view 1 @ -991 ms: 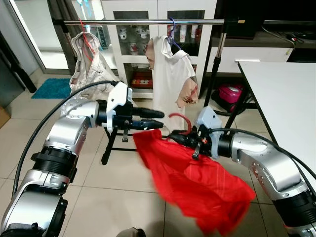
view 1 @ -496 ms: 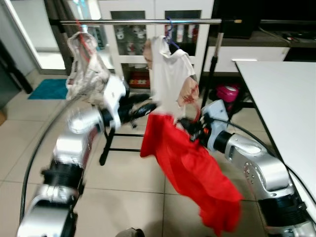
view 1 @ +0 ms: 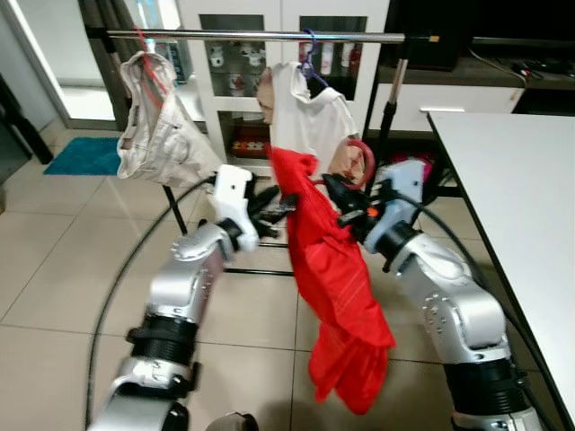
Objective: Hang hanger
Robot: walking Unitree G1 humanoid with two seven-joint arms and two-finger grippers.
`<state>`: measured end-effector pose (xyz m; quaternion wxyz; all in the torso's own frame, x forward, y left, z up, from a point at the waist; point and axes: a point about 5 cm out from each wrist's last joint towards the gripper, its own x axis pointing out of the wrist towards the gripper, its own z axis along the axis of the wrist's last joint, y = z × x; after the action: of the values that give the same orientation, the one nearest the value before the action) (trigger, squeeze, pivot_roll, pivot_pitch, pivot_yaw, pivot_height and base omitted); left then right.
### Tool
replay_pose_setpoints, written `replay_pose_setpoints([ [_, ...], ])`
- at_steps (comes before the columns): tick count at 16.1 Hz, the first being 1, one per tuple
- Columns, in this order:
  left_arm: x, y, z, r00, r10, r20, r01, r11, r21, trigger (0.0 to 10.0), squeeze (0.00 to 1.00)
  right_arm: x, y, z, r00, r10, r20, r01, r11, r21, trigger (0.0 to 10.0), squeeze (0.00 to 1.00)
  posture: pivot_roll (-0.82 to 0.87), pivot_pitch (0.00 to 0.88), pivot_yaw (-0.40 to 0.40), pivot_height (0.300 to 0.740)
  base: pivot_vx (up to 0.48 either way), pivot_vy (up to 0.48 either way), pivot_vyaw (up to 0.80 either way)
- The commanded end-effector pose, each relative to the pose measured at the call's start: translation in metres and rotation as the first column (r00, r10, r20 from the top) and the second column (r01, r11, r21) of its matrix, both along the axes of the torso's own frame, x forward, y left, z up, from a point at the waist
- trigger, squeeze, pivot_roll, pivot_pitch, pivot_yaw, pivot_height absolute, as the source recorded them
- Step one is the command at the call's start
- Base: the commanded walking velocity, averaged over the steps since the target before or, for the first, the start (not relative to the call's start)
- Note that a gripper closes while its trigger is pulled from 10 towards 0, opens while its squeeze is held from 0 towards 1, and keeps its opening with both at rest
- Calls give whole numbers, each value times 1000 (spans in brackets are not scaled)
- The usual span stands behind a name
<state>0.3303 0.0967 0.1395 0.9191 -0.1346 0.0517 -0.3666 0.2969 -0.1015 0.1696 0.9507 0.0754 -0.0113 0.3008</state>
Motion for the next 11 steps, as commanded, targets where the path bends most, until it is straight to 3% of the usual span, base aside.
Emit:
replay_pose_setpoints([
  [1,-1,4,8,1000,-15,-1,15,997,-71,10000,1000,-1,3,11,997,-1,80,3,1000,-22,0,0,-151,0,61,740,0,0,0],
  [2,0,5,12,1000,1,-21,-4,990,-139,10000,1000,-2,7,15,990,2,138,13,995,-103,0,0,-154,0,67,740,0,0,0],
  [3,5,8,15,999,18,-46,-27,979,-203,10000,1000,-3,9,18,986,2,168,19,992,-125,0,0,-159,0,74,740,0,0,0],
  [5,10,11,17,998,27,-60,-39,975,-217,10000,965,-4,11,23,981,12,192,16,989,-145,0,0,-161,0,80,740,0,0,0],
  [6,11,11,17,998,18,-59,-30,977,-212,10000,0,-5,12,23,979,20,201,12,988,-156,0,0,-162,0,84,740,0,0,0],
  [7,11,10,18,998,12,-61,-25,977,-212,10000,0,-5,12,24,979,21,202,11,987,-158,0,0,-162,0,84,740,0,0,0],
  [9,16,13,9,991,62,-121,-76,990,-117,10000,0,-6,13,25,976,25,216,12,986,-165,0,0,-159,0,84,740,0,0,0],
  [10,18,16,4,986,88,-140,-102,990,-93,0,0,-5,13,26,976,16,216,17,989,-146,0,0,-166,0,87,740,0,0,0],
  [11,18,18,2,987,93,-133,-104,991,-80,0,0,-4,11,26,978,-4,208,33,990,-135,0,0,-169,0,88,740,0,0,0],
])
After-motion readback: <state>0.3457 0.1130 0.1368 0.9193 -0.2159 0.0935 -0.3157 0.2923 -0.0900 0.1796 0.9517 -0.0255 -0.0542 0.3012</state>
